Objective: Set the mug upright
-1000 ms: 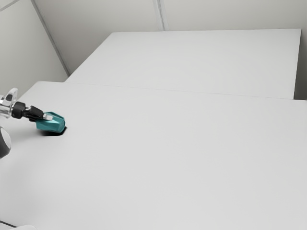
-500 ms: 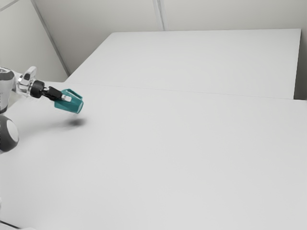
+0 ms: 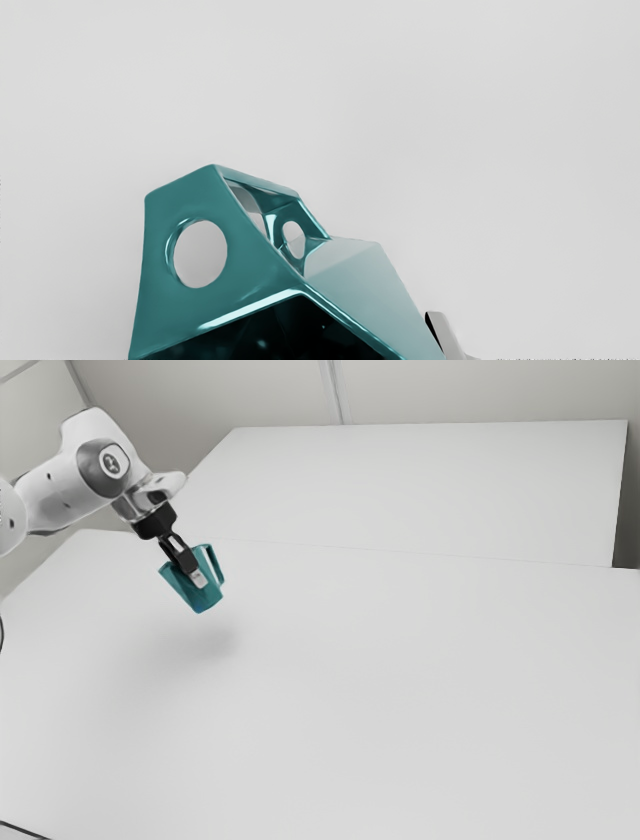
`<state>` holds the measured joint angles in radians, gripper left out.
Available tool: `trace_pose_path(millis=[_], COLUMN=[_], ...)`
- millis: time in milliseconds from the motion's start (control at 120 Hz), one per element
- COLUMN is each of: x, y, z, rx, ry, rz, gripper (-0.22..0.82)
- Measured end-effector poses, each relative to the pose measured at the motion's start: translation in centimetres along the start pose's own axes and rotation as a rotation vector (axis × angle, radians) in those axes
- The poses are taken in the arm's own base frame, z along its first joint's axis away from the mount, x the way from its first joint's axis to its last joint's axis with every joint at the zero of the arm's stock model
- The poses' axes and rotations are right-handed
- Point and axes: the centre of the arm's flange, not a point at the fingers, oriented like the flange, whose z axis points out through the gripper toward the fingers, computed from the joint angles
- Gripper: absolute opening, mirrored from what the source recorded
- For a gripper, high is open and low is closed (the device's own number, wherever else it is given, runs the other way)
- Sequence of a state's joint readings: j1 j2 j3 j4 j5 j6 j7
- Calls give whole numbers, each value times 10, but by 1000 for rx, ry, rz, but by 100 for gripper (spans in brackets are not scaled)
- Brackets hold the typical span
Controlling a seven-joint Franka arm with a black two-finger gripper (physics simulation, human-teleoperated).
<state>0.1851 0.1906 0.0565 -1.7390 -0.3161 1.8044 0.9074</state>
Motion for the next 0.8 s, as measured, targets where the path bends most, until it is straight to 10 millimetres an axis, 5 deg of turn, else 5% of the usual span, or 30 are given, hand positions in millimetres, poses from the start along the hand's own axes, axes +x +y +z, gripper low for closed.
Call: trace_pose_path(millis=[167,517,800], x=[12,15,-6], y=[34,51,78], z=[31,97,101], rx=[145,265,338], ry=[-69,-86,-66], rz=[51,48,36], gripper=[-18,-18,-18])
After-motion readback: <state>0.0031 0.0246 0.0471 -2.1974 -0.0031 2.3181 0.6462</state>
